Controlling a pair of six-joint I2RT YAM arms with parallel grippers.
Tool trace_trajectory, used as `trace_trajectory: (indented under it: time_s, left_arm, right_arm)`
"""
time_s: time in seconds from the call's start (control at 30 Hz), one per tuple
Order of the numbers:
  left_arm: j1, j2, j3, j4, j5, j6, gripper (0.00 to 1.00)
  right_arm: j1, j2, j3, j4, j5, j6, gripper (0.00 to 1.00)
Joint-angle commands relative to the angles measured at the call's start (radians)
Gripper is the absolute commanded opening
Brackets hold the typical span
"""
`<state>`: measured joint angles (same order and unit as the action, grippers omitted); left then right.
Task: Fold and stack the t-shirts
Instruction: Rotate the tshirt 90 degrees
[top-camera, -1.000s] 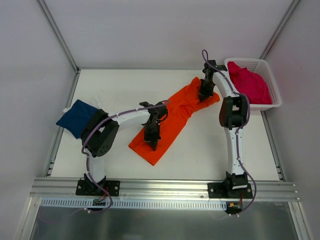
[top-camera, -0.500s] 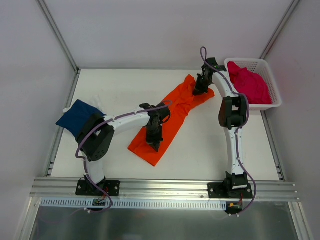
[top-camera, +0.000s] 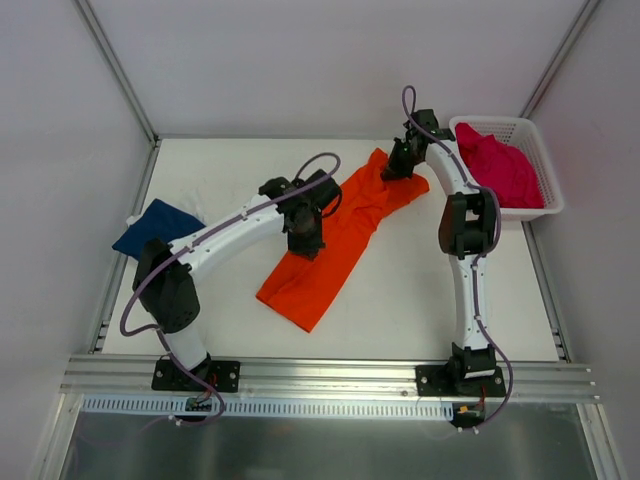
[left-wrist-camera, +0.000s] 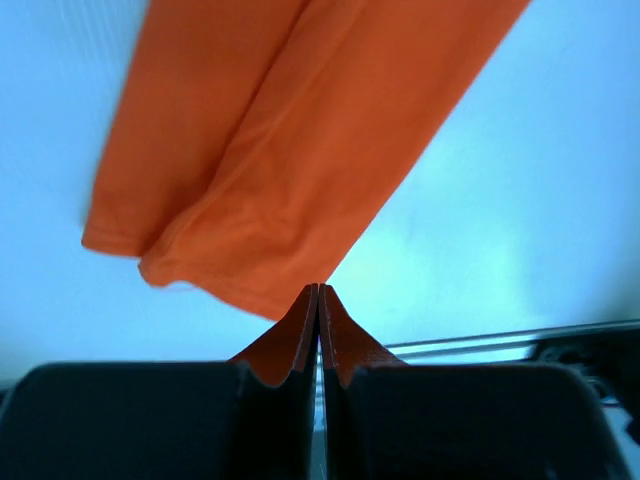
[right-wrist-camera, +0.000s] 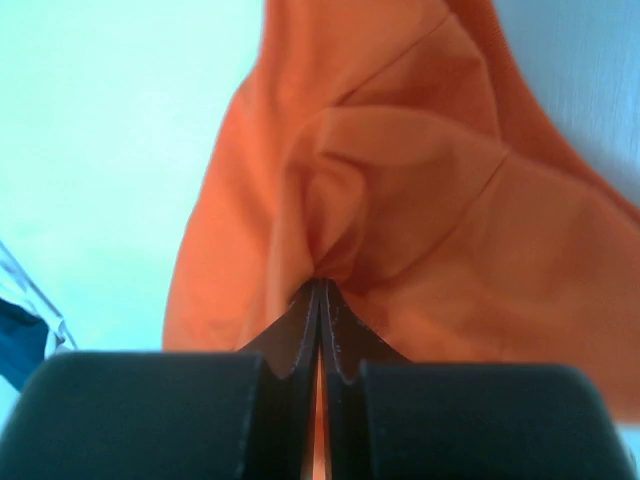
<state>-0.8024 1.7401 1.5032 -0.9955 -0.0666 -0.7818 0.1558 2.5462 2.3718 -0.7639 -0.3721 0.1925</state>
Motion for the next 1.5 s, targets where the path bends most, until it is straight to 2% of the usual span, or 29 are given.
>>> trace_trajectory:
  time_s: [0.0, 0.03, 0.07, 0.1, 0.13, 0.23, 0.37, 0.43, 0.47, 0.6, 0.77, 0.97, 1.0, 1.13, 1.27, 1.47]
  left_arm:
    - [0.048, -0.042, 0.167, -0.048, -0.139, 0.05, 0.0]
    - [0.074, -0.015, 0.19, -0.045, -0.078, 0.055, 0.0]
    - [0.119, -0.002, 0.224, -0.034, -0.049, 0.065, 0.0]
    - [0.144, 0.005, 0.226, 0.028, -0.003, 0.081, 0.0]
    - [0.167, 0.009, 0.201, 0.082, 0.118, 0.108, 0.0]
    - [0.25, 0.022, 0.157, 0.262, 0.237, 0.111, 0.0]
    - [0.281, 0.126, 0.184, 0.264, 0.244, 0.21, 0.0]
    - [0.301, 0.165, 0.163, 0.271, 0.347, 0.219, 0.0]
    - [0.308, 0.182, 0.152, 0.281, 0.455, 0.222, 0.0]
    - [0.321, 0.213, 0.137, 0.298, 0.557, 0.262, 0.0]
    - [0.327, 0.164, 0.1, 0.237, 0.522, 0.268, 0.0]
    - [0.325, 0.095, 0.077, 0.121, 0.389, 0.292, 0.0]
    - [0.325, 0.092, 0.087, 0.038, 0.37, 0.315, 0.0]
    - [0.324, 0.107, 0.095, -0.055, 0.355, 0.338, 0.0]
    - [0.316, 0.075, 0.045, -0.055, 0.309, 0.365, 0.0]
    - [0.302, 0.116, -0.015, -0.057, 0.317, 0.403, 0.0]
  right_arm:
    - [0.002, -0.214, 0.01, 0.02, -0.01, -0.024, 0.01]
    - [-0.001, -0.239, 0.01, -0.009, -0.008, -0.025, 0.01]
    - [-0.001, -0.265, 0.0, -0.026, -0.002, -0.028, 0.06]
    - [-0.001, -0.321, -0.009, -0.044, 0.008, -0.048, 0.07]
    - [0.002, -0.349, -0.025, -0.076, 0.025, -0.062, 0.07]
    - [0.008, -0.435, -0.085, -0.186, 0.142, -0.136, 0.07]
    - [0.007, -0.442, -0.118, -0.362, 0.361, -0.243, 0.02]
    - [0.008, -0.431, -0.152, -0.391, 0.473, -0.261, 0.01]
    - [0.01, -0.422, -0.161, -0.406, 0.496, -0.265, 0.0]
    - [0.01, -0.373, -0.204, -0.452, 0.567, -0.277, 0.01]
    - [0.008, -0.281, -0.165, -0.46, 0.556, -0.271, 0.0]
    - [0.008, -0.182, -0.034, -0.476, 0.516, -0.258, 0.01]
    - [0.007, -0.158, -0.026, -0.46, 0.518, -0.249, 0.01]
    - [0.007, -0.155, -0.031, -0.424, 0.513, -0.24, 0.01]
    - [-0.001, -0.116, -0.005, -0.4, 0.463, -0.24, 0.0]
    - [-0.018, -0.063, 0.009, -0.359, 0.338, -0.196, 0.0]
